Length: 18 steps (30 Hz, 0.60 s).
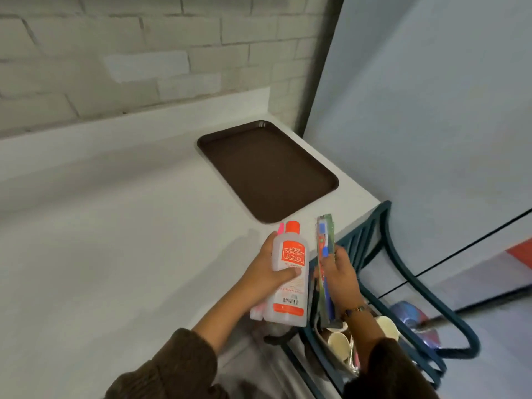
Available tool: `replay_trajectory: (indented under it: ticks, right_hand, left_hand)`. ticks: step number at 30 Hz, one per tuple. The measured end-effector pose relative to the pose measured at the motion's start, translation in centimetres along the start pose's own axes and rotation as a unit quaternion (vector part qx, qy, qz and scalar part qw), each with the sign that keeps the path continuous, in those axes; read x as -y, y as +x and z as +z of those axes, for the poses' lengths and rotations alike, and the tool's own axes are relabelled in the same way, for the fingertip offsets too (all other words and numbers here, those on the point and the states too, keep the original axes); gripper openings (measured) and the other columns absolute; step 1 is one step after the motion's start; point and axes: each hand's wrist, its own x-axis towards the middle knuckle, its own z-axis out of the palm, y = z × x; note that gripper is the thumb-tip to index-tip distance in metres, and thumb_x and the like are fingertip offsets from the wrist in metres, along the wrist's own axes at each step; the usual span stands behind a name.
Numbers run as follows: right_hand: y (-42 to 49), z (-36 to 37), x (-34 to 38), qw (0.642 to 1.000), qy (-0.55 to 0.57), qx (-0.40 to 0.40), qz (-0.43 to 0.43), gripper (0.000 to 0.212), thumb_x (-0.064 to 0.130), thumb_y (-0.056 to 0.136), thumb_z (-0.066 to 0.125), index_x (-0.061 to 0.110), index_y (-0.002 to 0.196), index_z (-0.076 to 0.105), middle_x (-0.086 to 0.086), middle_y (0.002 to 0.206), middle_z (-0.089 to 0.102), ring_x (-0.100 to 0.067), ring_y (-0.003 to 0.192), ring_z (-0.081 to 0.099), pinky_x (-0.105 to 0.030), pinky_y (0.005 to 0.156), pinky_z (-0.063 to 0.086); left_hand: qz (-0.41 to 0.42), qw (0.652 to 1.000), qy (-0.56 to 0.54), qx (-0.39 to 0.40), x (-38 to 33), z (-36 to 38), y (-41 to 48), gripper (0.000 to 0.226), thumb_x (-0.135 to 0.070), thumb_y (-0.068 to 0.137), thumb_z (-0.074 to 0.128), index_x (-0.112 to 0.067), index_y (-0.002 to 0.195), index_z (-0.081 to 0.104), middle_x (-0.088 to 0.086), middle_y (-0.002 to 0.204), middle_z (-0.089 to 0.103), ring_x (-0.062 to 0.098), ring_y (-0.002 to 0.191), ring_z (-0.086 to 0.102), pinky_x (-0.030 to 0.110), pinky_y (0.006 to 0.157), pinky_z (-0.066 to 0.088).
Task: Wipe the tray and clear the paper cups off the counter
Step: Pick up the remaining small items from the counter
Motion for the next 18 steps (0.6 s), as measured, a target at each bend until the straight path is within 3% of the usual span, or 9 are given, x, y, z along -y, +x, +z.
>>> replay_trajectory:
  ticks: [2, 5, 10, 12, 13, 15, 17, 18]
  right_hand:
    - [0.4, -3.2, -2.3, 0.999, -0.051, -0.002, 0.014, 0.011, 0.029, 0.097, 0.044, 0.023, 0.088, 0.046, -0.004, 0.073, 0.059, -0.017, 0.061, 0.058, -0.029, 0.054, 0.053]
    - [0.6, -7.8, -6.1, 0.992, -0.097, 0.022, 0.075, 0.009, 0.024, 0.095, 0.045, 0.016, 0.094, 0.046, -0.011, 0.08, 0.064, -0.031, 0.07, 0.063, -0.042, 0.066, 0.054]
    - [-0.1, -13.2, -14.4, 0.957, -0.22, 0.085, 0.167, 0.017, 0.026, 0.096, 0.047, 0.015, 0.109, 0.045, -0.012, 0.105, 0.061, -0.027, 0.092, 0.059, -0.036, 0.08, 0.047]
    - [-0.2, -13.7, -16.8, 0.954, -0.201, 0.11, 0.193, 0.024, 0.021, 0.097, 0.044, 0.011, 0.119, 0.043, -0.016, 0.116, 0.057, -0.028, 0.103, 0.055, -0.038, 0.092, 0.046]
    - [-0.1, -13.8, -17.2, 0.954, -0.18, 0.108, 0.213, 0.024, 0.021, 0.099, 0.041, 0.009, 0.12, 0.042, -0.017, 0.115, 0.057, -0.026, 0.101, 0.055, -0.031, 0.091, 0.047]
    - [0.5, -14.6, -18.4, 0.952, -0.144, 0.089, 0.254, 0.022, 0.026, 0.101, 0.035, 0.011, 0.111, 0.048, -0.014, 0.099, 0.062, -0.021, 0.087, 0.057, -0.016, 0.068, 0.049]
    - [1.3, -14.6, -19.6, 0.951, -0.133, 0.07, 0.269, 0.029, 0.034, 0.102, 0.031, 0.018, 0.094, 0.053, -0.005, 0.081, 0.063, -0.014, 0.073, 0.057, -0.013, 0.044, 0.044]
    - [1.9, -14.7, -20.4, 0.952, -0.113, 0.065, 0.277, 0.034, 0.038, 0.101, 0.028, 0.02, 0.087, 0.053, -0.003, 0.076, 0.061, -0.012, 0.069, 0.055, -0.014, 0.039, 0.043]
  left_hand:
    - [-0.014, 0.999, 0.029, 0.016, 1.1, 3.8, 0.9, 0.067, -0.031, 0.079, 0.072, -0.046, 0.126, 0.027, -0.019, 0.115, 0.053, 0.005, 0.099, 0.058, 0.018, 0.071, 0.053]
    - [-0.037, 0.996, 0.077, 0.02, 3.5, 9.3, 2.2, 0.079, -0.025, 0.079, 0.072, -0.037, 0.14, 0.022, -0.004, 0.129, 0.051, 0.015, 0.112, 0.056, 0.041, 0.094, 0.051]
    - [-0.102, 0.989, 0.109, 0.006, 8.4, 18.2, 3.5, 0.098, -0.017, 0.076, 0.072, -0.036, 0.147, 0.007, 0.003, 0.138, 0.043, 0.022, 0.118, 0.051, 0.036, 0.091, 0.05]
    - [-0.134, 0.986, 0.096, -0.011, 10.3, 20.8, 3.9, 0.096, -0.016, 0.074, 0.072, -0.035, 0.146, 0.012, 0.002, 0.131, 0.049, 0.021, 0.111, 0.055, 0.036, 0.087, 0.051]
    - [-0.143, 0.985, 0.094, -0.016, 11.2, 21.9, 4.2, 0.091, -0.016, 0.074, 0.073, -0.03, 0.145, 0.018, 0.003, 0.128, 0.052, 0.021, 0.109, 0.056, 0.037, 0.088, 0.051]
    - [-0.157, 0.984, 0.073, -0.027, 12.9, 25.2, 5.0, 0.079, -0.018, 0.074, 0.074, -0.025, 0.139, 0.03, 0.004, 0.125, 0.055, 0.019, 0.106, 0.057, 0.04, 0.091, 0.051]
    - [-0.164, 0.984, 0.046, -0.046, 13.7, 26.8, 6.0, 0.073, -0.02, 0.077, 0.072, -0.032, 0.135, 0.03, 0.002, 0.123, 0.055, 0.015, 0.102, 0.056, 0.037, 0.088, 0.05]
    - [-0.165, 0.984, 0.044, -0.051, 14.1, 27.7, 6.7, 0.078, -0.022, 0.078, 0.072, -0.036, 0.139, 0.025, 0.0, 0.123, 0.053, 0.016, 0.105, 0.055, 0.037, 0.088, 0.05]
